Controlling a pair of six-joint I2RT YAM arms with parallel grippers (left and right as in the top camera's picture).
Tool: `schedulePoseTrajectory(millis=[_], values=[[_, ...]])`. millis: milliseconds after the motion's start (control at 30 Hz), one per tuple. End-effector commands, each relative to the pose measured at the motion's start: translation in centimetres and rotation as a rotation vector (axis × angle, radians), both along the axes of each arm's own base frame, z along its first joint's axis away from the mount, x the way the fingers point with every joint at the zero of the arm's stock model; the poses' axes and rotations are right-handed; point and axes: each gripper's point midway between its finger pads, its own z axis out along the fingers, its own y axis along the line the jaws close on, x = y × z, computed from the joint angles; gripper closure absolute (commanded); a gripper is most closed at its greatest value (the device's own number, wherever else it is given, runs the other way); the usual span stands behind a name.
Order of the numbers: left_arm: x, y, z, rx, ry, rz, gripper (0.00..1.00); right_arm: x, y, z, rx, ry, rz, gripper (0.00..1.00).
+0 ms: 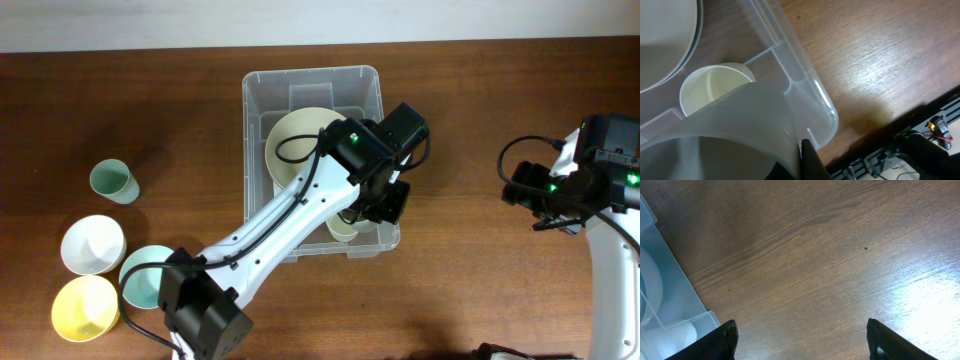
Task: Pack container
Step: 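Carry the grey cup with the left gripper and drop it into the cream cup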
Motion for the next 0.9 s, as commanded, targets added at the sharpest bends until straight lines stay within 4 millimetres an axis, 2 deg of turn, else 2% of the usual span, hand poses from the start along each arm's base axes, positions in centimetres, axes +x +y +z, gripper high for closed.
schedulePoseTrajectory(millis=[0,233,333,467,533,667,800,867], values=[[0.6,0.9,-0.4,0.039,-0.016,0.03,1.0,-0.2,-0.1,0.0,-0.006,0.001,0.006,0.22],[0.9,1.7,-0.5,0.083,-0.036,0.038,0.99,-0.2,-0.1,0.0,-0.006,0.001,0.007,0.22],[0.9,1.7,-0.5,0.084,-0.035,0.038,0.94,-0.2,-0.1,0.0,-0.006,0.001,0.007,0.22],[0.7,1.9,-0.6,0.089,-0.031,0.037,0.78,-0.2,-0.1,0.0,-0.006,0.001,0.007,0.22],[0.7,1.9,-0.6,0.09,-0.03,0.037,0.54,-0.2,-0.1,0.0,-0.006,0.001,0.006,0.22],[1.3,2.5,-0.6,0.117,-0.056,0.047,0.51,-0.2,-0.1,0.0,-0.006,0.001,0.007,0.22],[2.5,4.6,-0.2,0.148,-0.069,0.098,0.51,-0.2,-0.1,0.0,-0.006,0.001,0.007,0.22],[3.3,6.3,0.1,0.164,-0.063,0.139,0.51,-0.2,-0.1,0.0,-0.006,0.001,0.007,0.22]])
